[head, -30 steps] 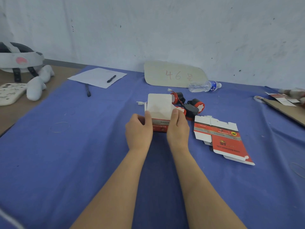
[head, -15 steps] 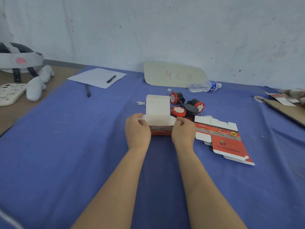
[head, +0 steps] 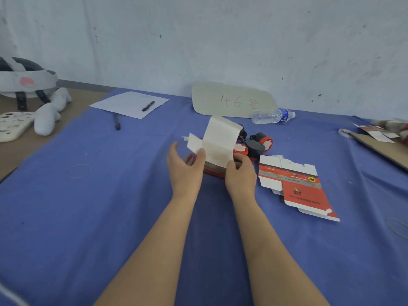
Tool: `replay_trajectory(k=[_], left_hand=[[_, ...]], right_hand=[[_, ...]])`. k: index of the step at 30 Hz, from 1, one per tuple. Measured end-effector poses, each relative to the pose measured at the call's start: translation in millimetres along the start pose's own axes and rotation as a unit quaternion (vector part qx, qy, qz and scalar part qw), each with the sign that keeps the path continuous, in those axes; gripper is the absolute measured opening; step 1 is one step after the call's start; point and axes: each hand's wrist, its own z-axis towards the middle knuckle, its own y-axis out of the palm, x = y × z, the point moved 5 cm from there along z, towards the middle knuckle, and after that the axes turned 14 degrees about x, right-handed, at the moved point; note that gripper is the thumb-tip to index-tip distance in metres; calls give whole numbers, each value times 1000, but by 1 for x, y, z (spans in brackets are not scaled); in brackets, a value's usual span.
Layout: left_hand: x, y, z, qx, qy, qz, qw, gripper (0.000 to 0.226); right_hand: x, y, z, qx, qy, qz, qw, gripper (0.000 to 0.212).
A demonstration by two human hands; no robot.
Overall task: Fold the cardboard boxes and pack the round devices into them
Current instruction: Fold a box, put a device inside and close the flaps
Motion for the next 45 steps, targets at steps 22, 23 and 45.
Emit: replay_trajectory(k=[22, 23, 45], left_hand=[[-11, -18, 18, 169, -99, -138, 971, 34], [-11, -18, 18, 171, -98, -136, 971, 34], [-10, -31, 24, 246, -103, -159, 950, 34]], right_hand=[[0, 29, 23, -38, -81, -250, 964, 61], [-1, 30, 22, -27, -89, -243, 966, 56], [-40, 40, -27, -345, -211, -229, 886, 75]])
